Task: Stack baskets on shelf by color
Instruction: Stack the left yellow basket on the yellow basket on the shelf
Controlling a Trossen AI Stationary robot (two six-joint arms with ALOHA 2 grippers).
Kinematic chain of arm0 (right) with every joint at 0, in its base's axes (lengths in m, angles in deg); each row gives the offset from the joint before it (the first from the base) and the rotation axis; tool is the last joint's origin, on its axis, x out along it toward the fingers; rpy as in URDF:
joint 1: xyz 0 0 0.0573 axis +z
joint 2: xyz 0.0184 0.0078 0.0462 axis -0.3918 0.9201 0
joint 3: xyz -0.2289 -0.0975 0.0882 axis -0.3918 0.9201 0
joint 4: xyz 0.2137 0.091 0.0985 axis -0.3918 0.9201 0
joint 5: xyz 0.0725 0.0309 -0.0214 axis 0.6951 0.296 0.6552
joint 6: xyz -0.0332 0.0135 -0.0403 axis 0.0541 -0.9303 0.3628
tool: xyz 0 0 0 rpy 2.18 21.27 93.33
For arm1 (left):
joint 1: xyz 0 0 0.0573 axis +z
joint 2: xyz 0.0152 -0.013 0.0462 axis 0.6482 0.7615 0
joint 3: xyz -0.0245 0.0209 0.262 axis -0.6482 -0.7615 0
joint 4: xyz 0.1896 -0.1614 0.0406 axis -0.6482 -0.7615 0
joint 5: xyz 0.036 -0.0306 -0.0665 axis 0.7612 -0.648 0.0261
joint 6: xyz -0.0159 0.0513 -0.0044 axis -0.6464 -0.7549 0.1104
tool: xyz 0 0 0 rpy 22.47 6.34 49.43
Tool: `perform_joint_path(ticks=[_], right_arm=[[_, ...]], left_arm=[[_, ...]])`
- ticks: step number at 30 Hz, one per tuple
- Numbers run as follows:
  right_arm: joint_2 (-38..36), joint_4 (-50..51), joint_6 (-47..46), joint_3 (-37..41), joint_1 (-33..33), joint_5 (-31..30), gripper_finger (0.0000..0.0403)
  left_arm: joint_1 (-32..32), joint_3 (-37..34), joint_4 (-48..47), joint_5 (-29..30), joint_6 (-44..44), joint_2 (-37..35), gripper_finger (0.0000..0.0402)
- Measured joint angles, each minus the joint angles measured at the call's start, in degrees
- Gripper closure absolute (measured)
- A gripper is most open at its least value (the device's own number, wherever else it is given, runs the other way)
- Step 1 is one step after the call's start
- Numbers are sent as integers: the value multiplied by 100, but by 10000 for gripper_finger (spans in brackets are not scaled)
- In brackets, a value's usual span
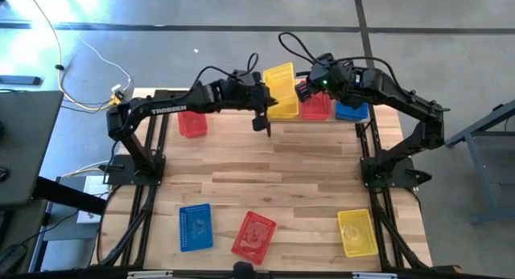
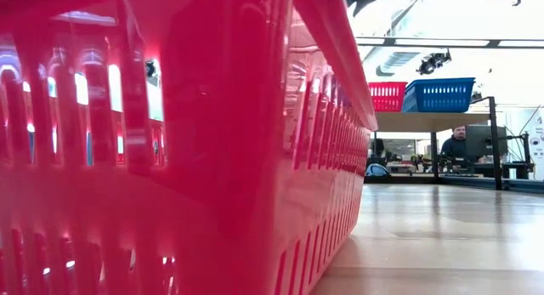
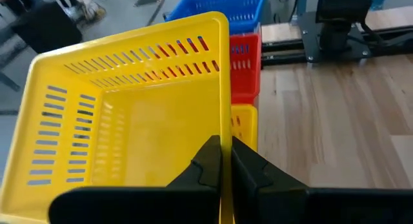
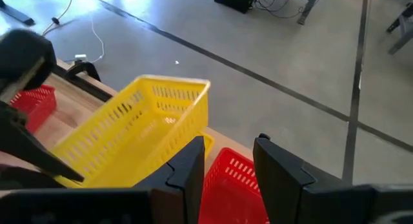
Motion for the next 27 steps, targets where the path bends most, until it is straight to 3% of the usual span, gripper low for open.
perform_joint_path(ticks=[27], right_arm=[[2,39,-4,0,0,-93,284]], left_arm=[[2,0,-103,-74,-75,175,401]])
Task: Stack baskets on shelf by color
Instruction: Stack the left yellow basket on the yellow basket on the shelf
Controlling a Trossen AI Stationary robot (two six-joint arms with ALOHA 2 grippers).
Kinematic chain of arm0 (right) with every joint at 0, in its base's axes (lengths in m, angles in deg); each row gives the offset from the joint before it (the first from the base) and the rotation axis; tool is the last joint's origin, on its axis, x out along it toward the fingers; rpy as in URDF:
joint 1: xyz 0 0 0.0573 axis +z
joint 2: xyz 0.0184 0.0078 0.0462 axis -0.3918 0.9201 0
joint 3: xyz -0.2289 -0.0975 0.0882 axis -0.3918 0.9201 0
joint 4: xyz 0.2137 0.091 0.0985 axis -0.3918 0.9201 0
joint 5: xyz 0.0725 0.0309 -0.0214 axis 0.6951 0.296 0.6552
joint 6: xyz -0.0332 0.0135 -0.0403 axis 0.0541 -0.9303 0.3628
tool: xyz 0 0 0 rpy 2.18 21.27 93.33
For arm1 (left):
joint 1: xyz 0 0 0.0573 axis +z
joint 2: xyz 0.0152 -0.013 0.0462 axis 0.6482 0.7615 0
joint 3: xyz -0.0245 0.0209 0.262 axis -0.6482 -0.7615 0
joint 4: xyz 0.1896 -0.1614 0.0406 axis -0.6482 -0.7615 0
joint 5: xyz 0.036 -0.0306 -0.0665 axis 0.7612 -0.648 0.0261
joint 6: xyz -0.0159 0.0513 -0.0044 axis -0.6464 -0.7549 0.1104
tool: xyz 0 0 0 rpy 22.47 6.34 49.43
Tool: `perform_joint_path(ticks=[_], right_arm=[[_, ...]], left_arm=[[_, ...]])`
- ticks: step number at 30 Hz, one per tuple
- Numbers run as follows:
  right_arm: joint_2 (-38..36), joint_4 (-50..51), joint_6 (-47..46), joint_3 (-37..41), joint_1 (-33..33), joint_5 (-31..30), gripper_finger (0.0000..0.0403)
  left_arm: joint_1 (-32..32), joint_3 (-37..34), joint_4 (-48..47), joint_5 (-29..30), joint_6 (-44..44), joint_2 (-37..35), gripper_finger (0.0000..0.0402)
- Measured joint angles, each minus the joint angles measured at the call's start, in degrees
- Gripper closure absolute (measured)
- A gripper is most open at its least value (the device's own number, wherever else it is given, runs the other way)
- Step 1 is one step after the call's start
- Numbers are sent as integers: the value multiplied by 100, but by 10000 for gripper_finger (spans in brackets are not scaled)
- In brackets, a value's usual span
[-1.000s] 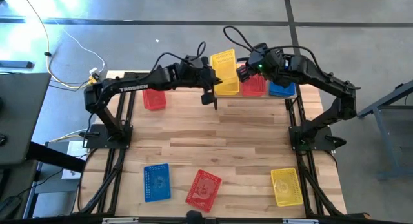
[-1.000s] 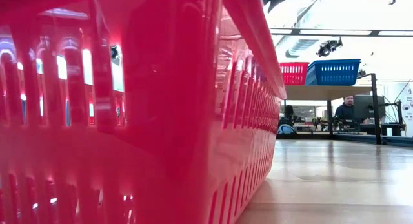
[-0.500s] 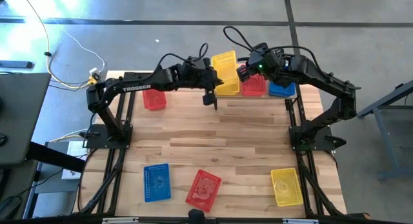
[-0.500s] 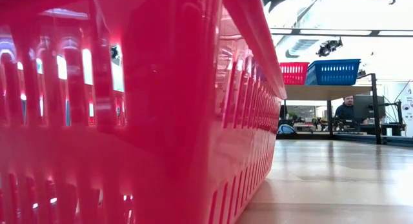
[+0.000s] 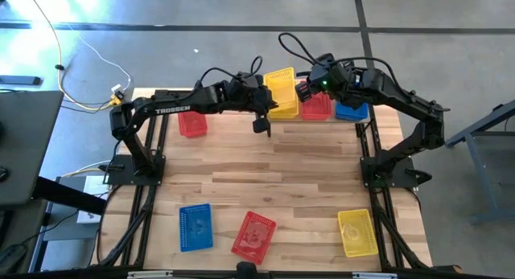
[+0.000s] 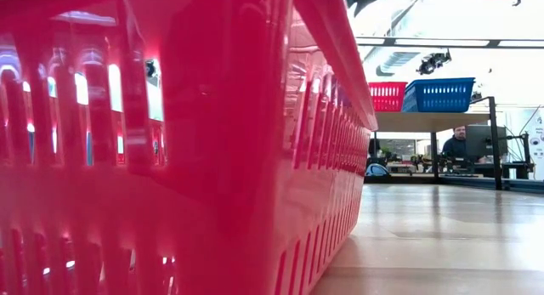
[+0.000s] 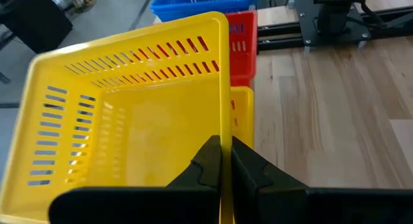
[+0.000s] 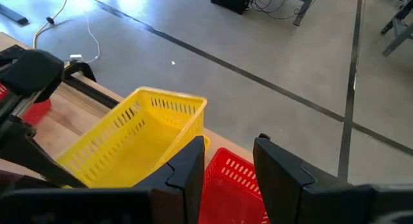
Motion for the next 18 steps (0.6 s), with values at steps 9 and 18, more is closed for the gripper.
perform_joint_path(ticks=[9,18], right_arm=[[0,2,0,0,0,0,284],[0,2,0,0,0,0,284]], left_arm=[[0,-2,-1,-3,1,0,390],[-23,0,29,371,4,0,367]])
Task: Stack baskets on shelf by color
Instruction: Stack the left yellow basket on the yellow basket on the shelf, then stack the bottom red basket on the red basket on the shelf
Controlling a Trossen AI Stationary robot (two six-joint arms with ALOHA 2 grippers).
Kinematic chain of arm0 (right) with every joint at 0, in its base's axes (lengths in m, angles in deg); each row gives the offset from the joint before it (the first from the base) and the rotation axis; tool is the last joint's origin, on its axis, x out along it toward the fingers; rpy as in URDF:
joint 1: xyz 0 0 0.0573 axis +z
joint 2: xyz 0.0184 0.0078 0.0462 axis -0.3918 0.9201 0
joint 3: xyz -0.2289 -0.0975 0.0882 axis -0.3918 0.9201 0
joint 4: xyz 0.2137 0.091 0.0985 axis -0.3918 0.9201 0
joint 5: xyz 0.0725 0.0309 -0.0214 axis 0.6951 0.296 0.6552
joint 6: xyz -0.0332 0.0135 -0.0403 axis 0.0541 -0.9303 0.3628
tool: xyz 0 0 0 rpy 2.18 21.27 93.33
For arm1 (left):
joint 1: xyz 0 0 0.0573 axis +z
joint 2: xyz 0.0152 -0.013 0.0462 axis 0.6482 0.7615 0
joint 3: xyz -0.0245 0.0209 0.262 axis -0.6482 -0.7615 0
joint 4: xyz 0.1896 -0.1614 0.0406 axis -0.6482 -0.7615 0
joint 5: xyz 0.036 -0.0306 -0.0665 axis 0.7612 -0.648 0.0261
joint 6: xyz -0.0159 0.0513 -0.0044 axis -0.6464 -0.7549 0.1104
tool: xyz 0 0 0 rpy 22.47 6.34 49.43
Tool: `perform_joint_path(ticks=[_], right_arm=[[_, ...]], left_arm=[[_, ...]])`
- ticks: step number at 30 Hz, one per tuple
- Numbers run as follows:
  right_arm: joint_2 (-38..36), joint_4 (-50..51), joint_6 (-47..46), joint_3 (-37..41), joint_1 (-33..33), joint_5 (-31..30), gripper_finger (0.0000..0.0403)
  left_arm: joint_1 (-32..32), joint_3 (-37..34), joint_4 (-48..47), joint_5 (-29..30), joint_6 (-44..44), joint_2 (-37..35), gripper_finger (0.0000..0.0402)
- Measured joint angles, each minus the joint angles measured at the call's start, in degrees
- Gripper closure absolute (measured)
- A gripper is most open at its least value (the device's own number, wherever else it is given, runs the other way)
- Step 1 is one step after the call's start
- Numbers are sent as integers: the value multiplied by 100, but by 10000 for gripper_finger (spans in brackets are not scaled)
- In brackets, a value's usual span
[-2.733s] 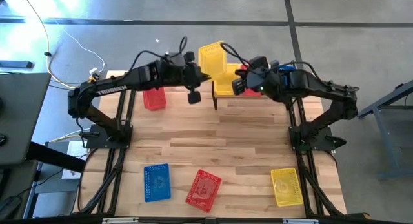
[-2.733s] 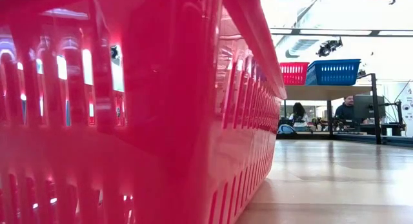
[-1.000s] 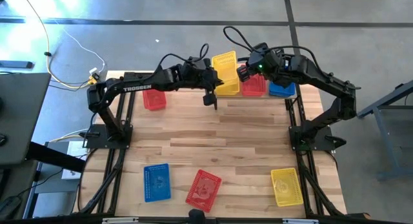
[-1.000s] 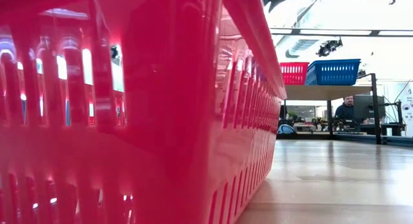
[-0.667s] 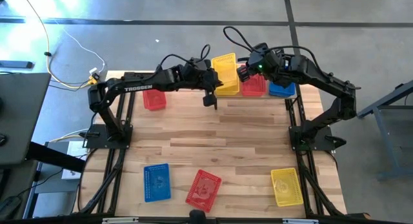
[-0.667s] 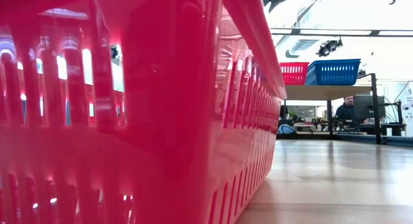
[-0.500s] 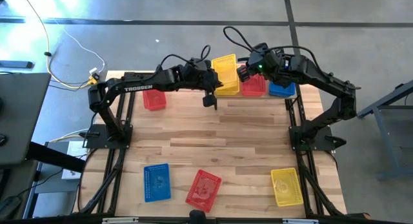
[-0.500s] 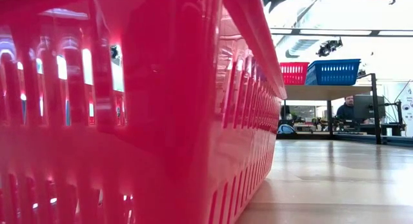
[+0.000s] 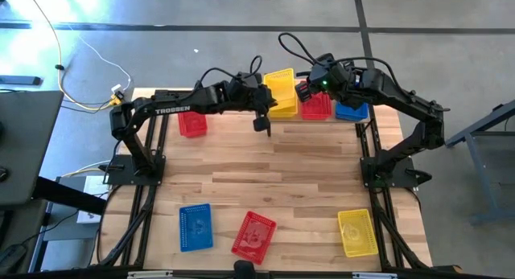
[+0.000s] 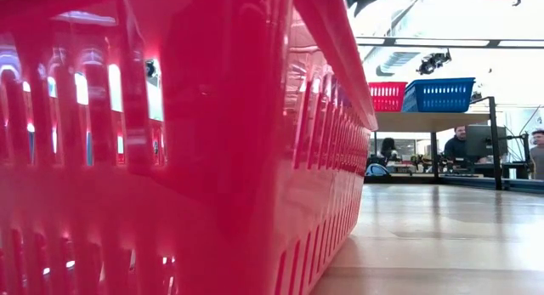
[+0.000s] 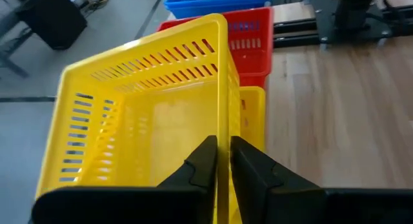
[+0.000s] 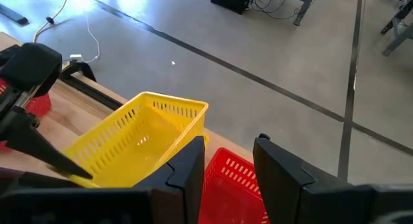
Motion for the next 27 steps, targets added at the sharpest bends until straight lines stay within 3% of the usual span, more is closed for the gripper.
perform_joint_path(ticks=[18,27], right_arm=[[2,146,-299,2,0,31,284],[2,170,-303,2,7,1291,284]], left_arm=[[-283,0,233,511,-540,-4,299],[-311,2,-339,484,52,-531,300]])
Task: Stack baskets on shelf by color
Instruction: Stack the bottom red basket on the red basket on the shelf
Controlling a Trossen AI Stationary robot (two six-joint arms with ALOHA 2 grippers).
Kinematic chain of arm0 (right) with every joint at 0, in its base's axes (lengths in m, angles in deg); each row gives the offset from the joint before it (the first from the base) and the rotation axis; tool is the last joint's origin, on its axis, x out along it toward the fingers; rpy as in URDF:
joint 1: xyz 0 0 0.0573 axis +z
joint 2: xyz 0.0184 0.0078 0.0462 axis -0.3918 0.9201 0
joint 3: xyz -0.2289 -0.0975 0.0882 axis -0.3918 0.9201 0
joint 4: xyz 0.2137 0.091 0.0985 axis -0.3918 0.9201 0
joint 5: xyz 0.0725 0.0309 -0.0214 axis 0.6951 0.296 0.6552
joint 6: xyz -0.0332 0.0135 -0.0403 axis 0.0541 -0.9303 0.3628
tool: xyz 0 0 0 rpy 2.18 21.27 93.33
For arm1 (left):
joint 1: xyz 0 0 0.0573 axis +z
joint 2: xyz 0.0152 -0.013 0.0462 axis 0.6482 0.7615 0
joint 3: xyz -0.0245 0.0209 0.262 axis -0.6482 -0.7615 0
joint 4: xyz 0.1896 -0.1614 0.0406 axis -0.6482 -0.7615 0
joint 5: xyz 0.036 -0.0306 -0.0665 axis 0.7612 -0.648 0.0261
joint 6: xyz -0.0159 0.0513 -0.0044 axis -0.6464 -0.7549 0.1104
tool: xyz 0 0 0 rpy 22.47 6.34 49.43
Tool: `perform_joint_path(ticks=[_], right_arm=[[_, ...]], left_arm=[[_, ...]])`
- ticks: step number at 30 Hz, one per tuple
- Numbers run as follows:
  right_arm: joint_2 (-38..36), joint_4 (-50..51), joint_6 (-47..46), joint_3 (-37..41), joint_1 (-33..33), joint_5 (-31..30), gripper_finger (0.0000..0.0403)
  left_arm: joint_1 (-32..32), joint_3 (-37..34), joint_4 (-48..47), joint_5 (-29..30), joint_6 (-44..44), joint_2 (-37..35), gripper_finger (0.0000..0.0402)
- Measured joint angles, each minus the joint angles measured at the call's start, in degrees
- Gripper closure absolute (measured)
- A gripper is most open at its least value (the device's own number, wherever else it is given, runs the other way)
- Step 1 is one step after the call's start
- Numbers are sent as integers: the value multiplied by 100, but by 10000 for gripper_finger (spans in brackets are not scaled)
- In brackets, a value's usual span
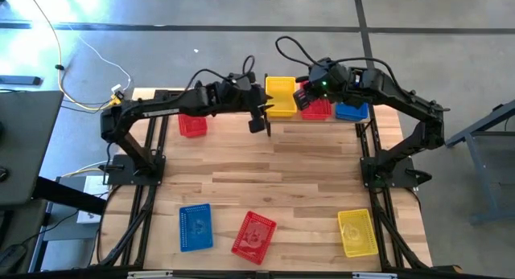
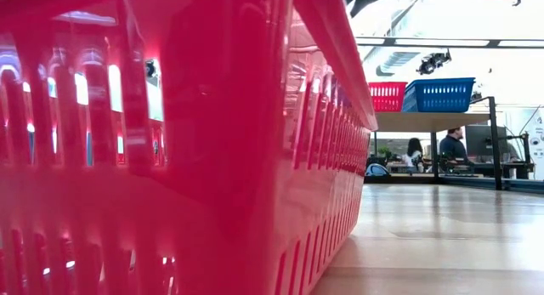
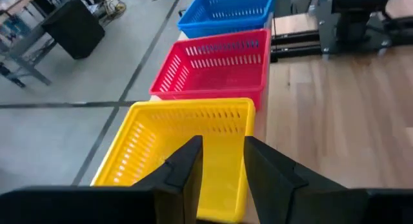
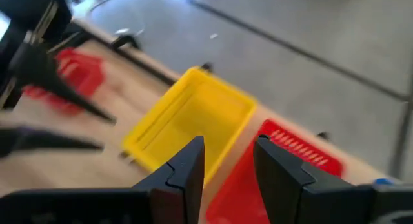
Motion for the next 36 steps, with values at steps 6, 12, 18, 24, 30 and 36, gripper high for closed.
perform_joint_path(ticks=[6,12,18,24,30,36], right_arm=[[0,44,-189,0,12,1259,284],[26,452,-763,7,374,1564,284],[141,645,-1719,7,962,1539,284],[438,646,-2801,7,1557,1557,284],[934,641,-3805,7,2116,1852,284],[1468,615,-5024,7,2707,1988,284]], left_arm=[[-110,4,-767,16,530,-658,302],[-317,2,-1668,192,586,-1197,302],[-412,-363,-2048,21,610,-1630,302],[-516,-1226,-2054,-37,967,-2200,302],[-751,-1849,-2048,-61,1156,-2778,302],[-929,-2285,-2056,-128,1210,-3233,302]])
